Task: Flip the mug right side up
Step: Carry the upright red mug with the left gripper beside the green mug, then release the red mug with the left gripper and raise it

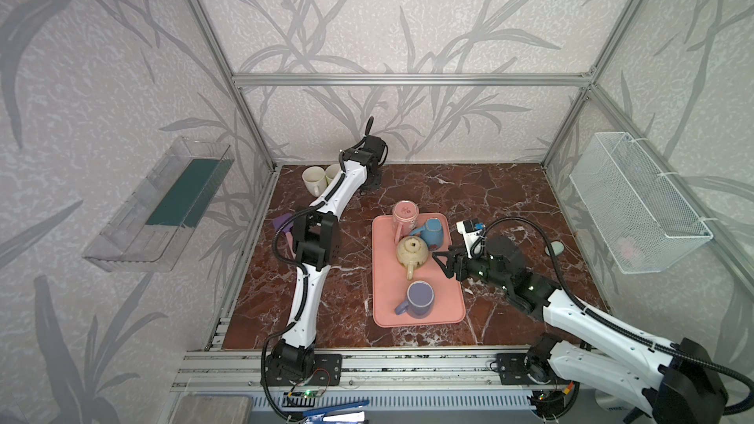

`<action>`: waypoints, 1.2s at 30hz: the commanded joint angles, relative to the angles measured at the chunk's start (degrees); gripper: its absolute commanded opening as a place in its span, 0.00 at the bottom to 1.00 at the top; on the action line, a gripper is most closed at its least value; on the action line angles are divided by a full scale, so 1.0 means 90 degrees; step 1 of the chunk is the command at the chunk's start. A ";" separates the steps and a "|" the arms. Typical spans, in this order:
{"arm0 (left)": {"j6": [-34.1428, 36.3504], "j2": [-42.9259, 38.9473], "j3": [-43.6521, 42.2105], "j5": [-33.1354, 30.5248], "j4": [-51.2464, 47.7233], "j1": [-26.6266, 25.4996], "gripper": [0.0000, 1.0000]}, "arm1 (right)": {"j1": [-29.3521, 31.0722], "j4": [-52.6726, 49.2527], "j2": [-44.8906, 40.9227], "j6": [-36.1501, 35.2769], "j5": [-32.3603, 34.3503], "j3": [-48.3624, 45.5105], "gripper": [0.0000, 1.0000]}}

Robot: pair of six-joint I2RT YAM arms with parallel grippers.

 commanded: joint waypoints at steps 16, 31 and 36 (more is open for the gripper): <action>-0.0187 0.0894 0.1283 0.0726 -0.0025 0.0538 0.00 | -0.0034 0.0293 0.0358 -0.0031 0.0140 -0.0044 0.71; -0.0301 0.1252 0.1512 0.0838 -0.0083 0.0621 0.00 | -0.0094 0.0315 0.0437 -0.0001 0.0093 -0.0039 0.71; -0.0374 0.1353 0.1525 0.0866 -0.0117 0.0665 0.00 | -0.0107 0.0312 0.0423 0.0014 0.0083 -0.0039 0.71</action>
